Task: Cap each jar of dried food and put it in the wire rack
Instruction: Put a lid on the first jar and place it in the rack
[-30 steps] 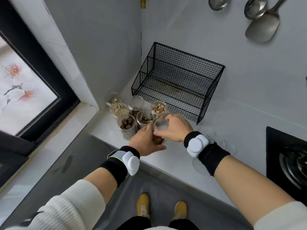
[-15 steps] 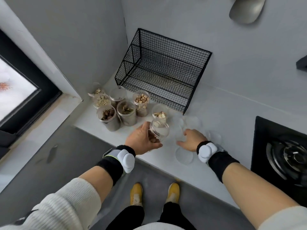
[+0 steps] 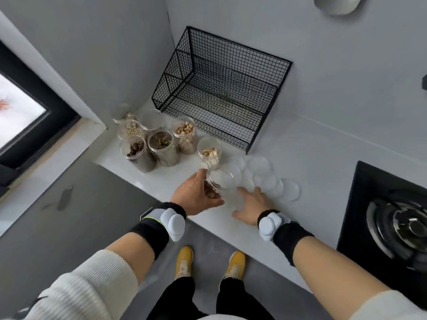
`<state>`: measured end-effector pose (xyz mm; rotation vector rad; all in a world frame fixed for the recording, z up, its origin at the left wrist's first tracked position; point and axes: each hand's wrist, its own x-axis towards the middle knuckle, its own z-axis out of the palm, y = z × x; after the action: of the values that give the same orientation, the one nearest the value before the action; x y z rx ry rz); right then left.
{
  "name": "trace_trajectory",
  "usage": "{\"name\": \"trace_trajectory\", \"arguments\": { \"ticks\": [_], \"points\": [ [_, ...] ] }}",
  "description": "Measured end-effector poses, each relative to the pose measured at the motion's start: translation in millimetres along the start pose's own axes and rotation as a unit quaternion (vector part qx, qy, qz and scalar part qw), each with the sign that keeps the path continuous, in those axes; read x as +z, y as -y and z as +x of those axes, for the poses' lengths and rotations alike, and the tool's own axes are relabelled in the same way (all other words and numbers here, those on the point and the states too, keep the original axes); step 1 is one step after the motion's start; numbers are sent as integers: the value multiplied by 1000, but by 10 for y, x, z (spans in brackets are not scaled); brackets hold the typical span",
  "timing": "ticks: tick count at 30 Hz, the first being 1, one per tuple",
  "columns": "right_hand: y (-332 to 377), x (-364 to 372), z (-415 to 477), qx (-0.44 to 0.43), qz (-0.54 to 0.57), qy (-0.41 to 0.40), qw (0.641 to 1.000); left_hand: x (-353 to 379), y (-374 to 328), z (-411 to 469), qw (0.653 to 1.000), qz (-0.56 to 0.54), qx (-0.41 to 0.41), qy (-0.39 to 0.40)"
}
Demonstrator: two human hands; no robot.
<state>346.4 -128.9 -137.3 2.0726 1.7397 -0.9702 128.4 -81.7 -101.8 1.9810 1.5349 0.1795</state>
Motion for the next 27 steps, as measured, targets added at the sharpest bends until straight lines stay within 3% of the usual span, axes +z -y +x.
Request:
{"name": "trace_trajectory", "arguments": {
  "ticks": [4,8,11,14,23,27],
  "points": [
    [-124,-440,-1,13,124,-23,992,-46,-109,14,1000,15,-3,2],
    [-162,-841,-4,9,274,-87,958,-115,-231,11,1000,19,0,-15],
    [-115,-1068,-32,-14,318,-129,939,-155,-289,-1,999,30,-8,-23],
    [0,-1188,-144,-82,347,-112,928,-186,-321,-17,999,36,-9,-24],
    [336,-1422,-251,-259,206,-20,944,-409,-375,83,999,42,9,1],
    [403,-1507,-154,-284,145,-22,947,-501,-350,156,998,63,23,4]
  ]
}}
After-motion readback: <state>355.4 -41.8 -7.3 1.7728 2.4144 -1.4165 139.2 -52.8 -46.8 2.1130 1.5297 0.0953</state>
